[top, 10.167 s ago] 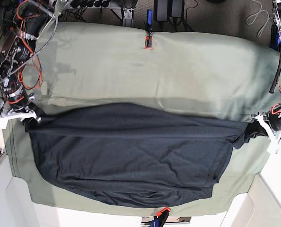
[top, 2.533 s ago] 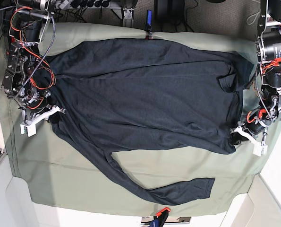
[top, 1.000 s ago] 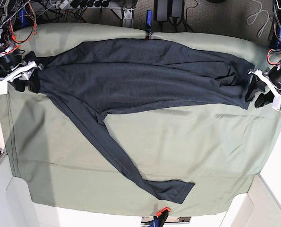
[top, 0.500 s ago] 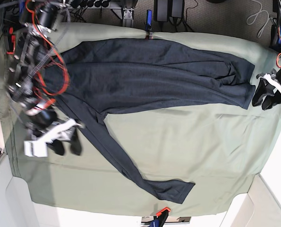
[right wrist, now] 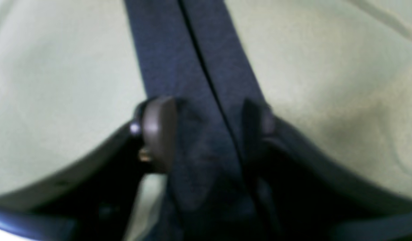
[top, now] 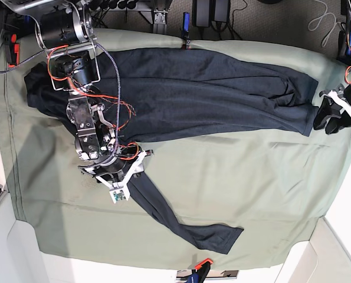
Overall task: Fold the T-shirt properly
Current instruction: 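Grasp the sleeve near the right gripper and lay it across the body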
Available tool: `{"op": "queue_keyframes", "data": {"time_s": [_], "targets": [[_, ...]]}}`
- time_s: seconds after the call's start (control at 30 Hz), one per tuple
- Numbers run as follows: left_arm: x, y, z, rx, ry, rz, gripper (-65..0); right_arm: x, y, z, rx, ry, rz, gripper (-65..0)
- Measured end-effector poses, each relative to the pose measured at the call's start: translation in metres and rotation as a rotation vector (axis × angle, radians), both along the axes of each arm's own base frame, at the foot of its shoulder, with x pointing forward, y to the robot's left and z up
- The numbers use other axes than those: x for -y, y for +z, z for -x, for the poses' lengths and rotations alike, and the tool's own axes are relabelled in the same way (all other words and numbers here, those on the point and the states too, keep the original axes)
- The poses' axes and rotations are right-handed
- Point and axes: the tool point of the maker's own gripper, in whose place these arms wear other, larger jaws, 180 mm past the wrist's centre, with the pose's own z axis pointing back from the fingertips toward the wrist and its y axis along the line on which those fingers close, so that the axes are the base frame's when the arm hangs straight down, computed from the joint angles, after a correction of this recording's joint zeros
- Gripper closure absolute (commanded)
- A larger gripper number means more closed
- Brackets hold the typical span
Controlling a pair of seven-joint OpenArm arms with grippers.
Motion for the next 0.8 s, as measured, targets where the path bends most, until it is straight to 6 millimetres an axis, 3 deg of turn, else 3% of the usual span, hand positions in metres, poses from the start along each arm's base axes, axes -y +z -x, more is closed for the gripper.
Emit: {"op": "queue_keyframes", "data": {"time_s": [0.07, 0.2, 0.33, 0.47, 0.6, 0.8], "targets": [[0.000, 0.000, 0.000, 0.002, 0.000, 0.004, -32.7, -0.003, 0.001, 0.001, 0.001, 0.004, -0.006, 0.0], [0.000, 0.000, 0.000, 0.002, 0.000, 0.004, -32.7, -0.005, 0.015, 0.007, 0.014, 0.013, 0.013, 0.0], [0.001, 0.001, 0.000, 0.003, 0.001, 0.006, -32.7, -0.018, 0.057, 0.023, 0.150, 0.053, -0.037, 0.0], [0.000, 0.000, 0.000, 0.002, 0.001, 0.004, -32.7, -0.037, 0.086, 0.069, 0.193, 0.128, -0.133, 0.0], [0.001, 0.002, -0.001, 0.009, 0.001, 0.017, -32.7, -0.044, 0.103, 0.113, 0.200, 0.185, -0.205, 0.0], [0.005, 0.006, -0.002, 0.024, 0.003, 0.053, -32.7, -0.054, 0.101, 0.184, 0.150, 0.290, -0.266, 0.0]]}}
